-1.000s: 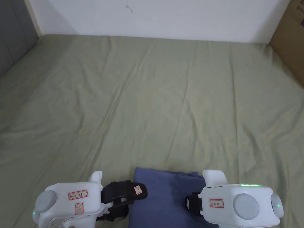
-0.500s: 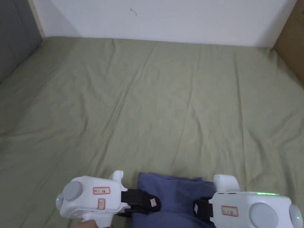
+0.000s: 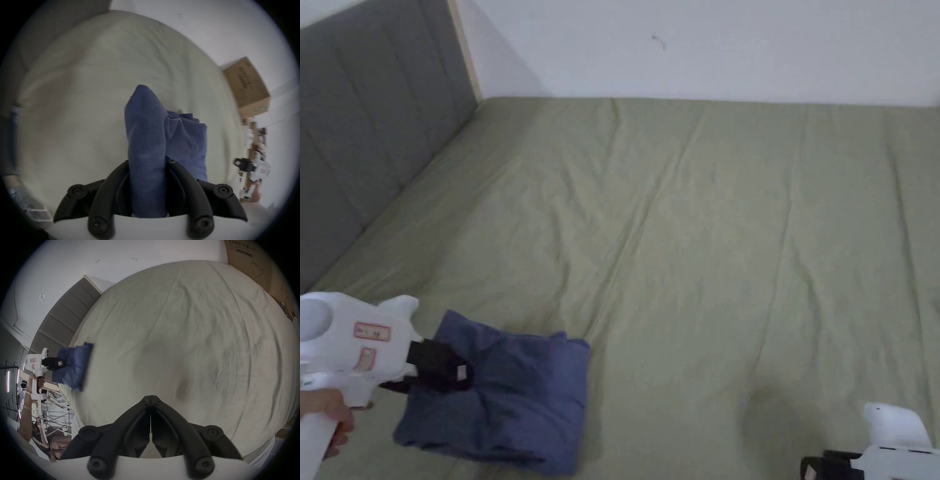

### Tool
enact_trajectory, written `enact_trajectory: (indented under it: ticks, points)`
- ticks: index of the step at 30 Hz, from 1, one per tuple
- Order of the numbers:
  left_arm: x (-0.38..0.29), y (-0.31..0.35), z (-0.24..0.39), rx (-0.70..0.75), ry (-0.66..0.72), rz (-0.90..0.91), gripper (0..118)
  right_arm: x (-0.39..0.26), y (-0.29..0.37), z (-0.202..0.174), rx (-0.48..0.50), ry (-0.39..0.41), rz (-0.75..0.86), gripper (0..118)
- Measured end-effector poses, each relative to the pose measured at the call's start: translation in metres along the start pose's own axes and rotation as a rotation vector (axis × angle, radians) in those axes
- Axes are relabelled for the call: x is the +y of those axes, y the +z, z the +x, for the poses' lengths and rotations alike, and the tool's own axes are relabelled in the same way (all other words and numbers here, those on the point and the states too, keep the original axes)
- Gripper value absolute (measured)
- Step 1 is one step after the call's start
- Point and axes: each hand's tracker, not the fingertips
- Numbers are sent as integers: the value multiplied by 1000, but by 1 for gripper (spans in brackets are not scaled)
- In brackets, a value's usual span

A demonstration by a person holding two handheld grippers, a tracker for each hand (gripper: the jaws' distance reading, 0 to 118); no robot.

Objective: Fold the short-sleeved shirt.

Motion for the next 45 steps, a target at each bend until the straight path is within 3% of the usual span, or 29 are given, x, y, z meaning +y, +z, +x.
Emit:
enact_trajectory:
  ticks: [5,6,7,8,9,10,13,15,16,17,19,20,32,36,41,45]
  points:
    - [25,46,-46,234,-36,62,26,-4,-6,8,-16,-37,-28,0]
    - [29,49,-52,273,-20,68,36,-5,-8,10,-19,-45,-31,0]
    - [30,49,-56,315,-14,78,55,-5,-8,8,-29,-49,-34,0]
    - [32,48,-59,353,-31,72,90,-6,-9,6,-39,-48,-38,0]
    - [33,46,-64,393,-33,74,107,-6,-9,6,-45,-45,-40,0]
    - [34,43,-67,417,-30,76,112,-6,-9,6,-46,-43,-42,0]
    - [28,43,-70,384,36,136,110,-6,-5,1,-43,-36,-39,0]
    - [26,43,-68,343,85,137,108,-4,-3,0,-38,-34,-36,0]
    - [26,42,-65,314,100,130,101,-4,-2,-1,-38,-34,-33,0]
    - [21,44,-60,306,99,144,79,-4,-1,-1,-37,-35,-28,0]
    - [16,43,-46,295,72,161,15,-3,3,-1,-30,-39,-19,0]
    - [13,41,-38,293,62,172,2,-3,5,-1,-23,-39,-15,0]
    - [-35,71,114,188,-105,355,0,1,48,-1,0,-18,114,0]
    - [-64,89,180,305,-233,499,0,7,75,-3,-2,18,230,0]
    - [-96,115,247,224,-258,694,0,11,118,-21,-122,111,454,0]
    - [-124,127,299,242,-313,853,0,13,160,-43,-195,172,679,0]
